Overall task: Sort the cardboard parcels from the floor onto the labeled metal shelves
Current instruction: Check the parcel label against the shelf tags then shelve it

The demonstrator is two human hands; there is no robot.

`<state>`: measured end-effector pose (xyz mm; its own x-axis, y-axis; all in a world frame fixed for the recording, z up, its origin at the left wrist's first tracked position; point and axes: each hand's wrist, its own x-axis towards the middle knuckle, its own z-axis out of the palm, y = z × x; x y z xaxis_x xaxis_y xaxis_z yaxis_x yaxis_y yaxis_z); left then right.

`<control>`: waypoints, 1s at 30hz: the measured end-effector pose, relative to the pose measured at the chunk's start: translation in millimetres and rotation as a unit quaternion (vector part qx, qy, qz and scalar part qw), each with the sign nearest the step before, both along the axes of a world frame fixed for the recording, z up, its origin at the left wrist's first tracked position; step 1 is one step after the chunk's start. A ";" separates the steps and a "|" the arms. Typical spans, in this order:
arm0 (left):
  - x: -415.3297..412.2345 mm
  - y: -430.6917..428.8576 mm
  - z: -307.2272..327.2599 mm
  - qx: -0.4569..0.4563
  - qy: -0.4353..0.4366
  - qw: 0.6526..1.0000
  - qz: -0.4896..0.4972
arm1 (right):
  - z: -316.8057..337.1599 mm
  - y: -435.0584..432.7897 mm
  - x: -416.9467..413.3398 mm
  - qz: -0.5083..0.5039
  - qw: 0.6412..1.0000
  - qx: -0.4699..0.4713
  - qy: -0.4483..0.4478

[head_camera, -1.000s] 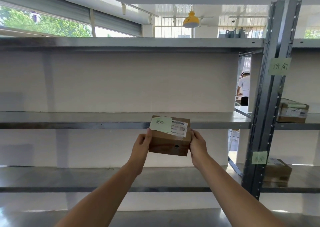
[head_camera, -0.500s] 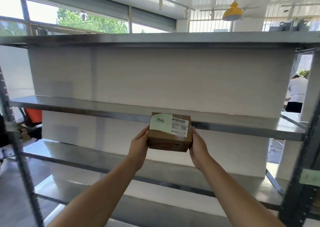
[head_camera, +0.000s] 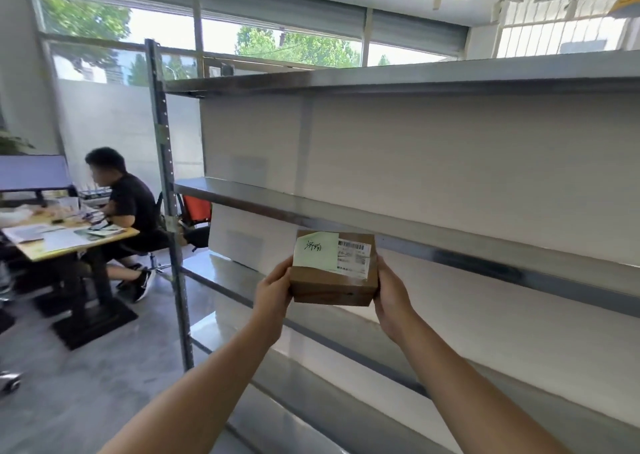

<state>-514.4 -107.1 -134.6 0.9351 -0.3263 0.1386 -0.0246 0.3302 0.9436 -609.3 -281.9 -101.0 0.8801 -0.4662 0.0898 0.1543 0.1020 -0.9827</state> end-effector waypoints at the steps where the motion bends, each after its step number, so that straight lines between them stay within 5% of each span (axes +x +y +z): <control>1: 6.9 13.7 -0.4 0.002 -0.003 1.000 0.009 | -0.4 12.0 10.5 0.010 1.000 0.001 0.002; 19: 88.1 302.5 -9.4 -0.021 0.014 0.983 0.184 | -12.8 273.1 169.9 0.227 0.974 0.024 0.000; 30: 101.7 390.5 -15.7 -0.028 0.016 0.958 0.284 | -24.8 362.0 240.8 0.326 0.945 0.035 0.024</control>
